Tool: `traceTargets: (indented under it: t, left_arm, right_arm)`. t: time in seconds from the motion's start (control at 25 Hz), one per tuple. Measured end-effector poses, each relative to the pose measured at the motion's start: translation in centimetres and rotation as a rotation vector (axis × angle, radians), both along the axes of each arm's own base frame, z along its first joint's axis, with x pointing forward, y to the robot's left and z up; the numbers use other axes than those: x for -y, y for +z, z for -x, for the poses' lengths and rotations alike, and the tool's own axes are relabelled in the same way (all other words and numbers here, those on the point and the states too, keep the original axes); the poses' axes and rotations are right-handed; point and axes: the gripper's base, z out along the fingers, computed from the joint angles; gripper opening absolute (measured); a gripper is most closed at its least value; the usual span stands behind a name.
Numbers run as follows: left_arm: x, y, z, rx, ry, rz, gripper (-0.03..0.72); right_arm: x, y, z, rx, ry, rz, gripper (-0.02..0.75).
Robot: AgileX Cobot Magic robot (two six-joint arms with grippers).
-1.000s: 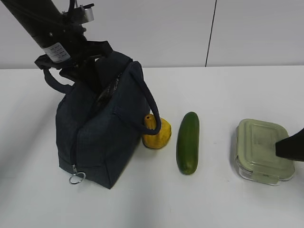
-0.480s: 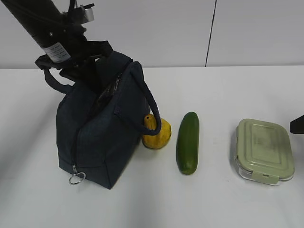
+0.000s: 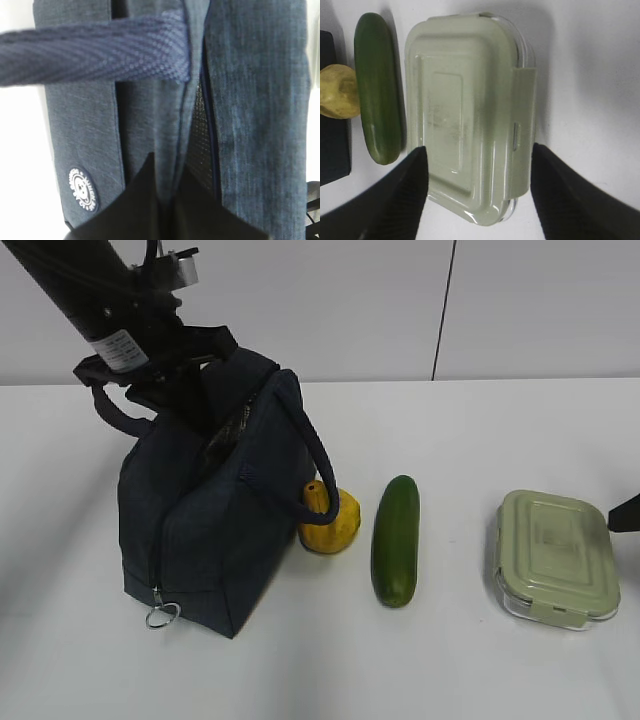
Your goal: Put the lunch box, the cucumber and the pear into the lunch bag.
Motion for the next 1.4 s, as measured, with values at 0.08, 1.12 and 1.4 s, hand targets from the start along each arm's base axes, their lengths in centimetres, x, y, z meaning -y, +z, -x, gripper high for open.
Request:
traceTargets:
  t: [0.08,1.12,1.4]
  left_arm:
    - [0.0,0.0,0.0,0.0,0.0,0.0,0.001]
    - [0.0,0.0,0.0,0.0,0.0,-0.001,0.001]
    - [0.0,0.0,0.0,0.0,0.0,-0.001,0.001]
  right_arm:
    - [0.0,0.1,-0.1,0.015,0.01,0.001,0.474]
    - [0.0,-6.6,-2.1,0.003,0.075,-0.172,0.624]
    - [0.0,-7.4,-3.1,-0.004,0.099,-0.272,0.503]
